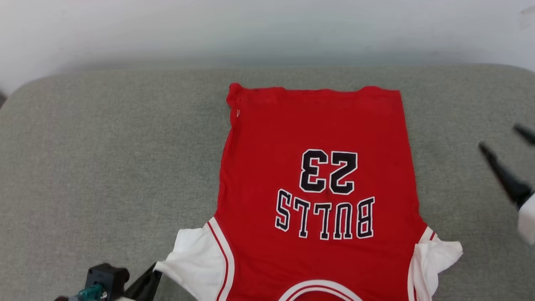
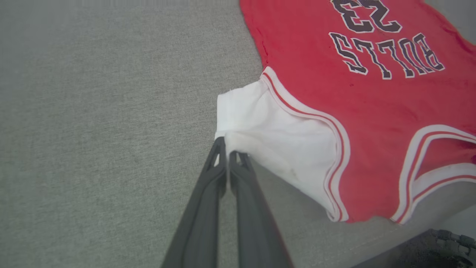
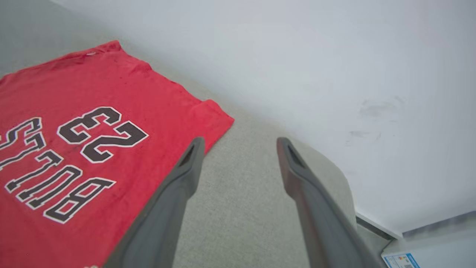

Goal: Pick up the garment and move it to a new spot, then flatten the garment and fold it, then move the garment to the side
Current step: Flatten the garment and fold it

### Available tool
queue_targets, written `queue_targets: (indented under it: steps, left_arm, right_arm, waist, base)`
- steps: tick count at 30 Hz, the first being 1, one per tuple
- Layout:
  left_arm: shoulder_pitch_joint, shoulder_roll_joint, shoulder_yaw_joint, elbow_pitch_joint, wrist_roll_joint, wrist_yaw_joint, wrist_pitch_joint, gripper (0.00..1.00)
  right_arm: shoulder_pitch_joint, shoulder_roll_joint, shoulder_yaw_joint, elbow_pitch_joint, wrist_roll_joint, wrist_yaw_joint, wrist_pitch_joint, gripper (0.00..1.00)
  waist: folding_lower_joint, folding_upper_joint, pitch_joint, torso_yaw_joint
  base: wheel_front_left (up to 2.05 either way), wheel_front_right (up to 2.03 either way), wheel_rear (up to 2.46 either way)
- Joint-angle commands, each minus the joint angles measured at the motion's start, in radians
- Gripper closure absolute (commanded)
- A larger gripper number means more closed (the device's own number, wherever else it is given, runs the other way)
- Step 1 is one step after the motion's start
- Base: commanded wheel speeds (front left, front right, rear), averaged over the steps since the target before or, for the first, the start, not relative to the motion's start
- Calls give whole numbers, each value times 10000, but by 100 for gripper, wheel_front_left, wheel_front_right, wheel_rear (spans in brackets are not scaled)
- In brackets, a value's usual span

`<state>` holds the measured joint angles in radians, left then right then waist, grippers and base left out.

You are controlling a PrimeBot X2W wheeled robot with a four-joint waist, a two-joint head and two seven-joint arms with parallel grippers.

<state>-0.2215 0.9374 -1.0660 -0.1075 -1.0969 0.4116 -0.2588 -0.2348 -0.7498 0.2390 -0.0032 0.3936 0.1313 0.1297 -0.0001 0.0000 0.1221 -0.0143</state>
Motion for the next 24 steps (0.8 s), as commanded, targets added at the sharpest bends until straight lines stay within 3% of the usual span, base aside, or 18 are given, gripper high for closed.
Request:
queue_targets:
  steps: [1, 7, 11, 17, 20, 24]
  left_arm:
    - [-224, 38, 79, -118, 134, 90, -53, 100]
    - [-812, -64, 188, -434, 752, 128, -56, 100]
    - [-1203, -162, 265, -569, 1112, 193, -58, 100]
    - [-1656, -307, 437, -950, 1540, 360, -67, 100]
    - [-1865, -425, 508, -1112, 1728, 391, -68, 100]
    - [-2119, -562, 586, -1306, 1913, 394, -72, 100]
  right_arm:
    - [-529, -29, -138, -191, 61, -11, 189, 0]
    - [-3419, -330, -432, -106, 364, -11, 1610, 0]
    - [-5271, -572, 191, 554, 558, -11, 3192, 0]
    - [-7352, -959, 1393, 1686, 1798, -11, 7165, 0]
    - [-8014, -904, 1452, 2249, 2545, -9, 9108, 0]
    - [-8652, -600, 1049, 2969, 2663, -11, 10622, 0]
  waist:
    - [1, 0, 334, 220]
    - [1, 0, 1455, 819]
    - [1, 0, 2199, 1171]
    - [1, 0, 3277, 1690]
    - [1, 0, 3740, 1952]
    - [1, 0, 4295, 2248]
  base:
    - [0, 0, 0]
    - [0, 0, 0]
    - [0, 0, 0]
    - [0, 0, 0]
    - [0, 0, 0]
    - [0, 0, 0]
